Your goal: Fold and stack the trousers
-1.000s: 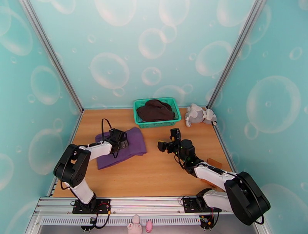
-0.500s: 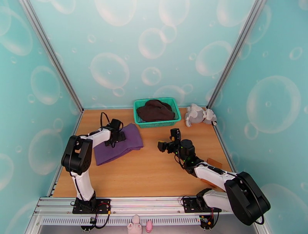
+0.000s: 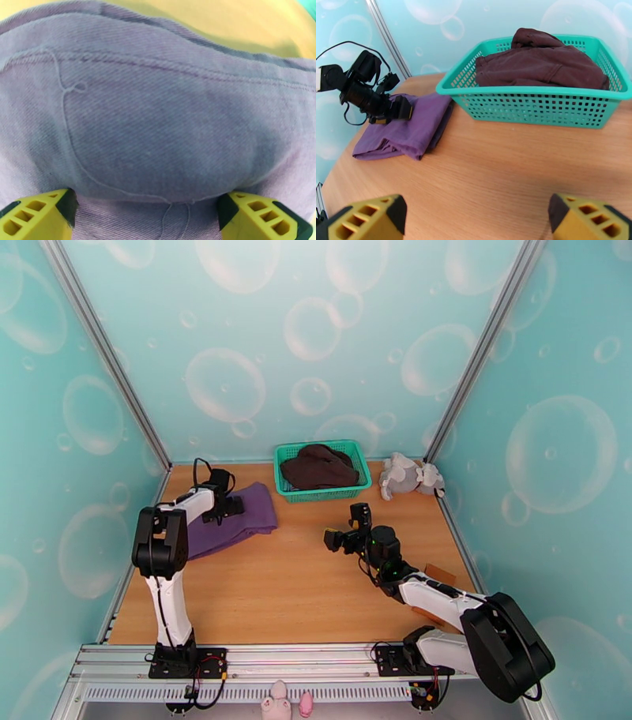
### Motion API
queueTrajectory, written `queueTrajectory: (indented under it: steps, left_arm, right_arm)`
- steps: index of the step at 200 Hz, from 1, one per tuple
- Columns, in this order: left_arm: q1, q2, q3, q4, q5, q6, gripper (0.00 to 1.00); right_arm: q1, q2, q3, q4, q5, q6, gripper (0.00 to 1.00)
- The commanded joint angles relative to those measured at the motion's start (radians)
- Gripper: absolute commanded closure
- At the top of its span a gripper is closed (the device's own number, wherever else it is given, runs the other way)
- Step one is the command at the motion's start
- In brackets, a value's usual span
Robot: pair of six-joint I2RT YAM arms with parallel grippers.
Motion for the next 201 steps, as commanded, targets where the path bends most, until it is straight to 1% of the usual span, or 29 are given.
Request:
queueTrajectory:
  steps: [1, 14, 51, 78, 96, 109, 129, 145, 165, 175, 187, 201]
  left_arm:
    - [0.029, 0.115, 0.082, -0.065, -0.057, 0.050, 0.00]
    - [0.034, 0.150, 0.148, -0.074, -0.051, 0.061, 0.00]
    - [0.050, 0.263, 0.365, -0.142, -0.083, 0.126, 0.01]
    - [0.058, 0.325, 0.463, -0.135, -0.147, 0.214, 0.00]
    - [0.072, 0.372, 0.523, -0.154, -0.152, 0.248, 0.01]
    - [0.078, 0.386, 0.528, -0.132, -0.125, 0.278, 0.01]
    - [0.085, 0.386, 0.528, -0.107, -0.026, 0.313, 0.01]
    - [0.083, 0.350, 0.499, -0.065, 0.052, 0.322, 0.01]
    - [0.077, 0.221, 0.354, 0.063, 0.131, 0.291, 0.00]
    - [0.077, 0.126, 0.251, 0.149, 0.144, 0.239, 0.00]
    - [0.083, 0.015, 0.114, 0.243, 0.123, 0.138, 0.01]
    - [0.102, -0.085, 0.000, 0.269, 0.084, 0.009, 0.01]
  right_arm:
    - [-0.006, -0.015, 0.024, -0.009, 0.002, 0.011, 0.01]
    - [-0.006, -0.015, 0.023, -0.008, 0.006, 0.010, 0.01]
    - [-0.008, -0.016, 0.028, -0.013, -0.003, 0.009, 0.01]
    - [-0.008, -0.006, 0.028, -0.009, -0.007, 0.010, 0.01]
    - [-0.008, 0.005, 0.029, -0.004, -0.013, 0.011, 0.01]
    - [-0.007, 0.013, 0.033, -0.004, -0.019, 0.012, 0.01]
    - [-0.008, 0.021, 0.036, -0.003, -0.024, 0.011, 0.01]
    - [-0.008, 0.032, 0.037, -0.001, -0.020, 0.009, 0.01]
    - [-0.008, 0.046, 0.042, -0.001, -0.026, 0.009, 0.01]
    - [-0.009, 0.052, 0.044, -0.003, -0.030, 0.009, 0.01]
    - [-0.009, 0.054, 0.046, -0.003, -0.038, 0.010, 0.01]
    - [-0.008, 0.056, 0.051, -0.004, -0.045, 0.012, 0.01]
